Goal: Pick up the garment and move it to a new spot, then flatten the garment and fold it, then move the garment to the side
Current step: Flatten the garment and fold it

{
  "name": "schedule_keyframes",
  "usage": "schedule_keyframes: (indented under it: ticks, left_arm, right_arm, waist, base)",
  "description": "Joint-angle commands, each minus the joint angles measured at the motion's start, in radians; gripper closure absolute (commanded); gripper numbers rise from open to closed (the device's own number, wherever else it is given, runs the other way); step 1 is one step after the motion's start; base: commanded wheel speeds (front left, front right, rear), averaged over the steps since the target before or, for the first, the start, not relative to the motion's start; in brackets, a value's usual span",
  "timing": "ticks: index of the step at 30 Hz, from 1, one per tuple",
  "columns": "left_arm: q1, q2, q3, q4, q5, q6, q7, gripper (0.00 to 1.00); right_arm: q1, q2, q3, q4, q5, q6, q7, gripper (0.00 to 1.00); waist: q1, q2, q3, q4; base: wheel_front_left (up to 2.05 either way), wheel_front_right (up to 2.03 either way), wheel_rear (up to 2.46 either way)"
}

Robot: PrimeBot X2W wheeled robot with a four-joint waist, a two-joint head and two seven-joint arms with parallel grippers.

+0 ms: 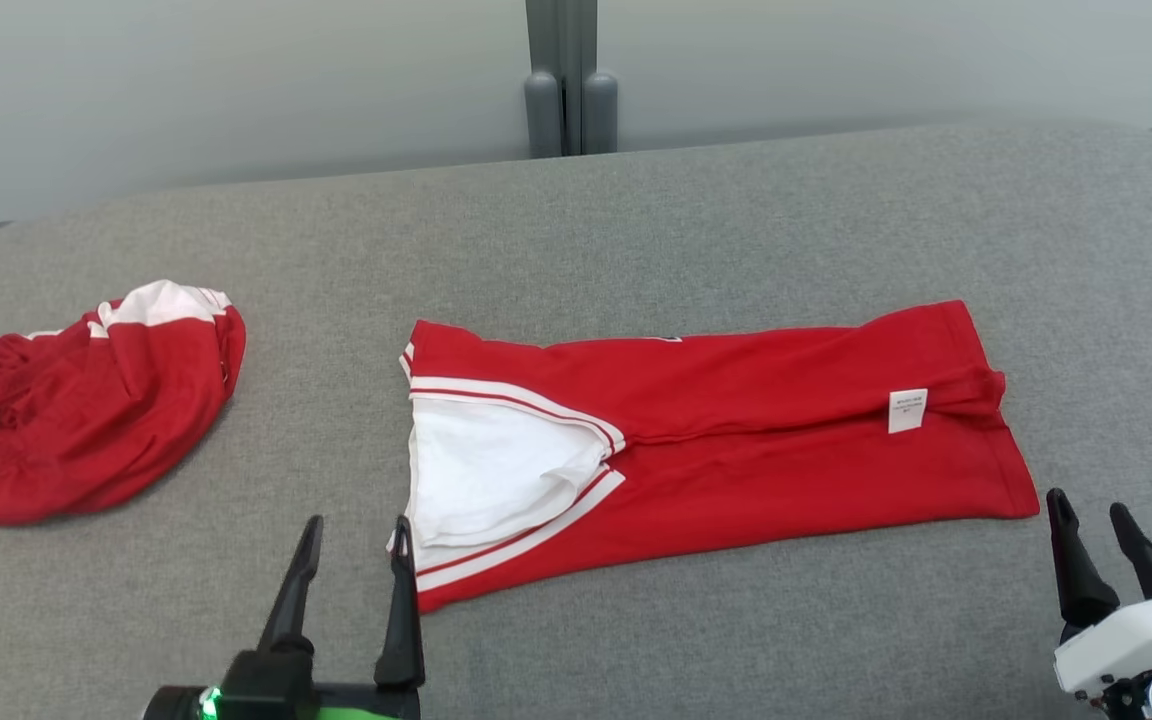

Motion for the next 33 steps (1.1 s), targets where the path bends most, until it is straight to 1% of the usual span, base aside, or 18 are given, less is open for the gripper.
schedule_keyframes:
  ticks: [1,5,10,13,18,20,28,33]
  left_arm:
    - [0.034,-0.013,0.01,0.011,0.028,-0.011,-0.003,0.0]
    - [0.082,-0.067,0.042,0.029,0.07,-0.049,-0.003,0.0]
    - [0.104,-0.108,0.078,0.05,0.121,-0.089,-0.003,0.0]
    - [0.1,-0.125,0.091,0.052,0.154,-0.113,-0.003,0.0]
    - [0.087,-0.144,0.099,0.045,0.203,-0.136,-0.003,0.0]
    - [0.076,-0.154,0.098,0.044,0.219,-0.144,-0.003,0.0]
    - [0.038,-0.175,0.093,0.062,0.245,-0.183,-0.003,0.0]
    - [0.023,-0.184,0.104,0.066,0.256,-0.193,-0.003,0.0]
  right_arm:
    - [0.022,0.005,0.001,0.01,-0.008,0.0,-0.012,0.0]
    - [0.05,0.004,0.0,0.029,-0.027,0.0,-0.043,0.0]
    - [0.063,0.015,-0.005,0.051,-0.022,0.0,-0.06,0.0]
    - [0.04,0.007,-0.006,0.07,-0.033,0.0,-0.058,0.0]
    - [-0.049,0.021,-0.054,0.146,-0.05,0.0,-0.024,0.0]
    - [-0.109,0.029,-0.074,0.196,-0.05,0.0,0.017,0.0]
    - [-0.326,0.006,-0.139,0.405,-0.098,0.0,0.143,0.0]
    - [-0.401,0.0,-0.148,0.491,-0.118,0.0,0.151,0.0]
  waist:
    - [0.0,-0.0001,-0.038,-0.003]
    - [0.0,-0.0001,-0.062,0.016]
    - [0.0,-0.0001,-0.068,0.049]
    - [0.0,-0.0001,-0.058,0.069]
    - [0.0,-0.0001,-0.033,0.095]
    - [0.0,-0.0001,-0.019,0.104]
    - [0.0,-0.0001,0.033,0.13]
    - [0.0,-0.0001,0.053,0.14]
  base:
    - [0.0,0.0,0.0]
    - [0.0,0.0,0.0]
    - [0.0,0.0,0.0]
    - [0.0,0.0,0.0]
    - [0.0,0.0,0.0]
    - [0.0,0.0,0.0]
    - [0.0,0.0,0.0]
    - [0.0,0.0,0.0]
